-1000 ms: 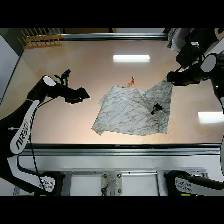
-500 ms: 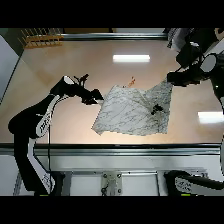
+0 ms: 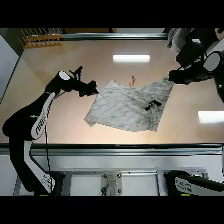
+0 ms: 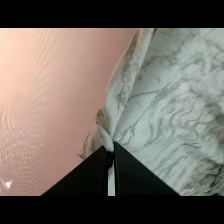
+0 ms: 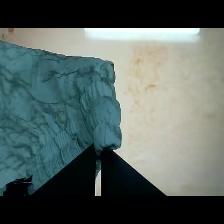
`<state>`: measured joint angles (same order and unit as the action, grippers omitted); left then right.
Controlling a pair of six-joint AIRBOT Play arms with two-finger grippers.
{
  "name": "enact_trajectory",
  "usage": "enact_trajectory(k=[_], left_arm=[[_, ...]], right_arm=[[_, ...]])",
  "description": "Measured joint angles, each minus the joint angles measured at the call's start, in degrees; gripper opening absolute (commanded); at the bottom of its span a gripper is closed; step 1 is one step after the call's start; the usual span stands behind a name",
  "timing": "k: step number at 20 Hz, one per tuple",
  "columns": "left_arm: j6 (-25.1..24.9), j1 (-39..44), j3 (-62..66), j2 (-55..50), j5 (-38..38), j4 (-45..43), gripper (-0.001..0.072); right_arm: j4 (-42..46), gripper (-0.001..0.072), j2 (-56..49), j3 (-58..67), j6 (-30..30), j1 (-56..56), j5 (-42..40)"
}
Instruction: Fold the clothes and pants, and hang the long-sleeved shirts on hangers.
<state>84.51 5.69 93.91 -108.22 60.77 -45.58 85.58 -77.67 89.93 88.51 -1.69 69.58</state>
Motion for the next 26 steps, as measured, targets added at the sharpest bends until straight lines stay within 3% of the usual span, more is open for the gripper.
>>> enact_trajectory(k=[6, 9, 16, 17, 18, 19, 22, 26], left_arm=[[-4.70, -4.00, 6.01, 17.84, 9.05, -0.04, 0.0011], [-5.33, -2.32, 5.25, 26.82, 12.74, -4.63, 0.0011], [-1.57, 9.14, -14.97, 43.43, 15.61, -17.44, 0.0011], [-1.29, 11.06, -19.04, 44.92, 15.54, -18.21, 0.0032], [-0.96, 12.70, -22.62, 46.01, 15.28, -18.86, 0.0290], [-0.74, 14.32, -26.34, 46.86, 14.45, -19.17, 0.0504], [0.33, 16.02, -33.90, 48.06, 9.99, -20.20, 0.0518], [2.73, 10.49, -37.59, 45.92, 3.56, -20.46, 0.0518]], right_arm=[[0.61, 0.0023, 8.50, 6.51, -0.92, -0.24, 0.00], [0.24, 0.0022, 13.57, 7.45, -1.05, -0.24, 2.71], [-0.61, 0.0022, 17.44, 2.38, -1.11, 0.39, 14.08], [-0.79, 0.0023, 17.51, 0.13, -1.11, 0.50, 14.27], [-1.18, 0.0023, 17.53, -2.58, -1.11, 0.61, 14.16], [-1.38, 0.0022, 17.53, -5.18, -1.11, 0.68, 13.70], [-1.62, 0.0023, 16.98, -11.85, -1.11, 0.76, 12.20], [-1.92, 0.0023, 16.33, -15.43, -1.11, 0.76, 11.41]])
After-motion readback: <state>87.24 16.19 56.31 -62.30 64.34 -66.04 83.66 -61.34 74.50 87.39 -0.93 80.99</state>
